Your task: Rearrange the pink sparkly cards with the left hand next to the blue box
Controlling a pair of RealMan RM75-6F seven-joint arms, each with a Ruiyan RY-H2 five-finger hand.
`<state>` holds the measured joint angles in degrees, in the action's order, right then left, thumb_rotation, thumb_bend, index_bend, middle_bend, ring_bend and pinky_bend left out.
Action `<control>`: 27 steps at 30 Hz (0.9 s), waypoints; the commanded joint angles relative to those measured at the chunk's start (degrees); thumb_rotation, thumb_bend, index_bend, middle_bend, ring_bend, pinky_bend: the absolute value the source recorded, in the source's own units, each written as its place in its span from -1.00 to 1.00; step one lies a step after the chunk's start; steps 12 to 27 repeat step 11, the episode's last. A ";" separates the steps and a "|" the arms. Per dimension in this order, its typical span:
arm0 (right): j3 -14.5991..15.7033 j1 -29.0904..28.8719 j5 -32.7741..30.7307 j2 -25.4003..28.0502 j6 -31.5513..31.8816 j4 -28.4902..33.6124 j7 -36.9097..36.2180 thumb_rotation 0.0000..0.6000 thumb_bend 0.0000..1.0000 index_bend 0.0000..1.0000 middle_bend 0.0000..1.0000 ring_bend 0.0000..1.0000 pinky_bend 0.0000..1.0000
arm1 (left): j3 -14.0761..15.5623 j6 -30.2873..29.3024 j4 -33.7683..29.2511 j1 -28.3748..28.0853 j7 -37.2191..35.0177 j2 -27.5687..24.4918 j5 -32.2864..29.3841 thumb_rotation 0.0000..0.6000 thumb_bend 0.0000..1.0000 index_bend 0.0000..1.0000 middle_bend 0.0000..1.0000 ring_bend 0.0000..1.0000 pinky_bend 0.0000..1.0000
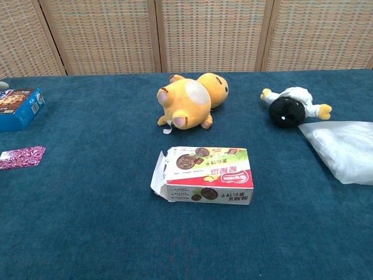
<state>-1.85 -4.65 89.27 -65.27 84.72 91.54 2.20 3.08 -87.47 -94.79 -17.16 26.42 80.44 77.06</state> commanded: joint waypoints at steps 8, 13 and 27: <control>-0.50 0.02 0.24 -0.51 1.01 -0.90 -0.23 1.00 -0.89 -1.00 -1.00 -1.00 -1.00 | 4.02 -6.16 -0.28 6.57 1.57 -1.25 7.47 1.00 -0.69 -1.00 -1.00 -1.00 -1.00; -0.46 -0.02 -0.09 -0.50 0.64 -0.66 -0.05 1.00 -0.89 -1.00 -1.00 -1.00 -1.00 | 4.03 -5.95 -0.13 7.30 0.06 -2.12 8.22 1.00 -0.69 -1.00 -1.00 -1.00 -1.00; -0.46 -0.02 -0.09 -0.50 0.64 -0.66 -0.05 1.00 -0.89 -1.00 -1.00 -1.00 -1.00 | 4.03 -5.95 -0.13 7.30 0.06 -2.12 8.22 1.00 -0.69 -1.00 -1.00 -1.00 -1.00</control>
